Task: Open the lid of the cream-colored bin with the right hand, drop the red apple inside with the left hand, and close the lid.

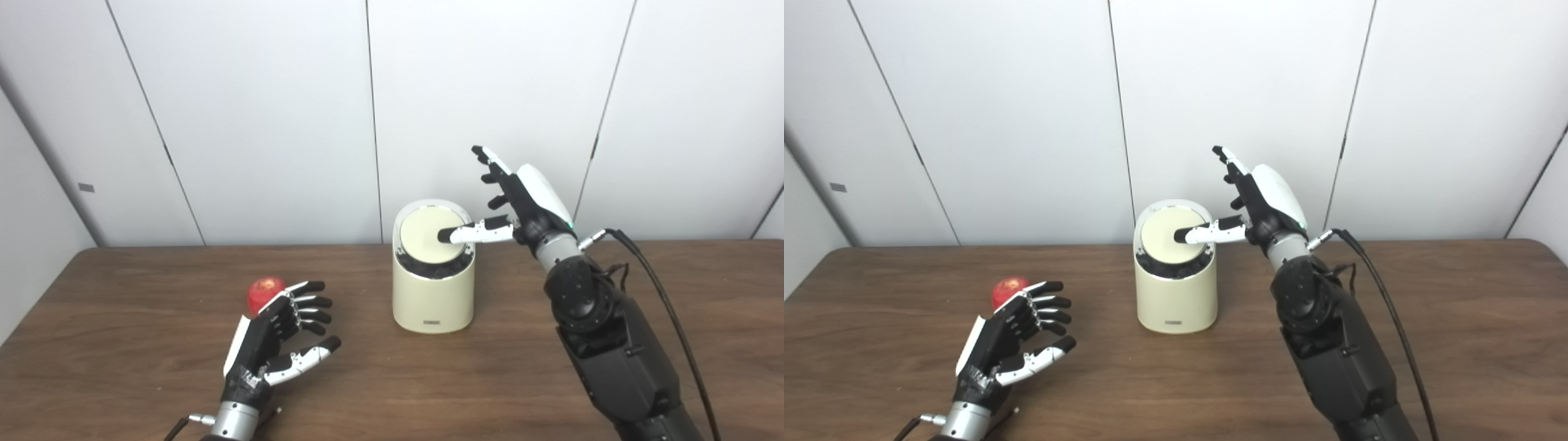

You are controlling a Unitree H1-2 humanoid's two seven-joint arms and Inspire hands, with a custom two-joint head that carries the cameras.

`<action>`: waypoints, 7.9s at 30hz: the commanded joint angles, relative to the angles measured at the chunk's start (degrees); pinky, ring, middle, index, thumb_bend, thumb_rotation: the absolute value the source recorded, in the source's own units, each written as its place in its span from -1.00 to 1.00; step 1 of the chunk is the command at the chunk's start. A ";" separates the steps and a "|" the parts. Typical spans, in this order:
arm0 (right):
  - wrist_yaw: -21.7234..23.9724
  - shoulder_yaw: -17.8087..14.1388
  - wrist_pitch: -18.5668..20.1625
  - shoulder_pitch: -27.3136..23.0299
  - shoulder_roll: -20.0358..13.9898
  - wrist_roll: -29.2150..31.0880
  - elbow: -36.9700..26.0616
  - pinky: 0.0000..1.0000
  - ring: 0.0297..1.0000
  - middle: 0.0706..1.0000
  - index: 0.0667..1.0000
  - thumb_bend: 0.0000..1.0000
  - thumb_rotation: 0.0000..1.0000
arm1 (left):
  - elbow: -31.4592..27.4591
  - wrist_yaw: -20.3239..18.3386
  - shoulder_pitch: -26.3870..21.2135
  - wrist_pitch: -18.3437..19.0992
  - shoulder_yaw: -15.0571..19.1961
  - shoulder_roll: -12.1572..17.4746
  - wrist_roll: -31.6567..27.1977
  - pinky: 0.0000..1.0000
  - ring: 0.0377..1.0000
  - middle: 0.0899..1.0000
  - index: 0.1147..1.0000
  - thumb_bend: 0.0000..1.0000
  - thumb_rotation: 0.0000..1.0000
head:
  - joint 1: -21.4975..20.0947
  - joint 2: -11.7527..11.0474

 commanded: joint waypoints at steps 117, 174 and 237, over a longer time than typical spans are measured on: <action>-1.63 -9.29 -14.94 29.60 -4.99 12.72 -16.42 0.26 0.61 0.76 0.77 0.49 -0.78 | -4.71 10.93 -7.16 23.67 2.54 10.15 24.93 0.53 0.81 0.81 0.95 0.99 -0.45 | 12.37 2.59; -2.78 -8.83 -12.20 29.91 -2.65 10.58 -16.09 0.16 0.56 0.73 0.75 0.43 -0.67 | -3.42 27.12 -15.30 8.03 -3.71 5.08 31.31 -0.28 -0.20 -0.20 -0.13 0.05 -1.00 | 6.40 2.82; -4.22 -6.64 -10.98 30.77 1.06 5.57 -18.35 0.25 0.57 0.73 0.75 0.42 -0.58 | 17.78 37.79 -30.06 8.16 -17.32 -4.85 47.76 -0.04 0.14 0.18 0.30 0.89 -0.59 | -2.31 1.26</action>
